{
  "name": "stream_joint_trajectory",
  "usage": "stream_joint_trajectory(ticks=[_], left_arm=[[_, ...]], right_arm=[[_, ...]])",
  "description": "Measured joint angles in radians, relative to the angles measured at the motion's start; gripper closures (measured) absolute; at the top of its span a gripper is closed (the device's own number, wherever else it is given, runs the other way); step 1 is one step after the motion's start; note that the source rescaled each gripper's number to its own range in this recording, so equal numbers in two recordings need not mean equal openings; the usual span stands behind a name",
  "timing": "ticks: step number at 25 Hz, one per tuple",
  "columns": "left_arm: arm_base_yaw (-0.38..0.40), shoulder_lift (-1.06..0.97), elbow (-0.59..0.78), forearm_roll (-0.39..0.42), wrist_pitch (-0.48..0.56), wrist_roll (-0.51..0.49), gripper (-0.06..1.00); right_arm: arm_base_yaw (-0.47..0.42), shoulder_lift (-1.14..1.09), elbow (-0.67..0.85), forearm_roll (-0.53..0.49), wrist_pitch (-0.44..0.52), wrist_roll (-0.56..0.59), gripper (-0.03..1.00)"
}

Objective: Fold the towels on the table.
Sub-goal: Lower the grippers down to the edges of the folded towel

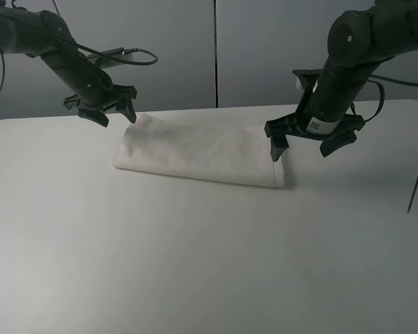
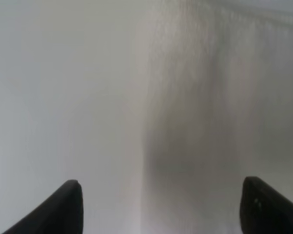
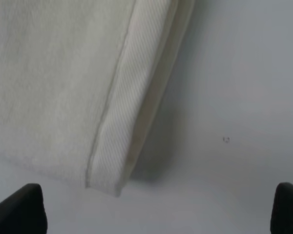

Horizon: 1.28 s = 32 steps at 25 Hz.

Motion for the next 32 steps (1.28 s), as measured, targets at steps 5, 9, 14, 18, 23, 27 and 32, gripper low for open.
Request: stream_joint_trajectory(ticks=[5, 9, 14, 18, 23, 27, 32], left_arm=[[0.000, 0.035, -0.020, 0.007, 0.057, -0.007, 0.01], [0.000, 0.063, -0.020, 0.011, 0.097, -0.026, 0.00], [-0.016, 0.064, -0.027, 0.069, 0.101, -0.052, 0.00], [-0.039, 0.064, -0.031, 0.116, 0.095, -0.086, 0.00], [-0.046, 0.087, -0.069, 0.138, 0.122, -0.102, 0.00], [-0.046, 0.130, -0.102, 0.136, 0.142, -0.113, 0.00], [-0.046, 0.155, -0.114, 0.123, 0.163, -0.118, 0.00]], right_arm=[[0.000, 0.028, -0.002, -0.002, 0.002, 0.004, -0.03], [0.000, 0.035, -0.002, -0.004, 0.000, 0.004, -0.03], [0.000, 0.039, -0.005, 0.002, -0.005, 0.006, -0.03], [0.000, 0.056, -0.011, 0.046, -0.007, 0.006, -0.03], [0.000, 0.077, -0.011, 0.092, -0.005, 0.006, -0.03], [0.000, 0.082, -0.011, 0.105, -0.002, 0.006, -0.03], [-0.016, 0.082, -0.021, 0.146, 0.001, 0.006, -0.03]])
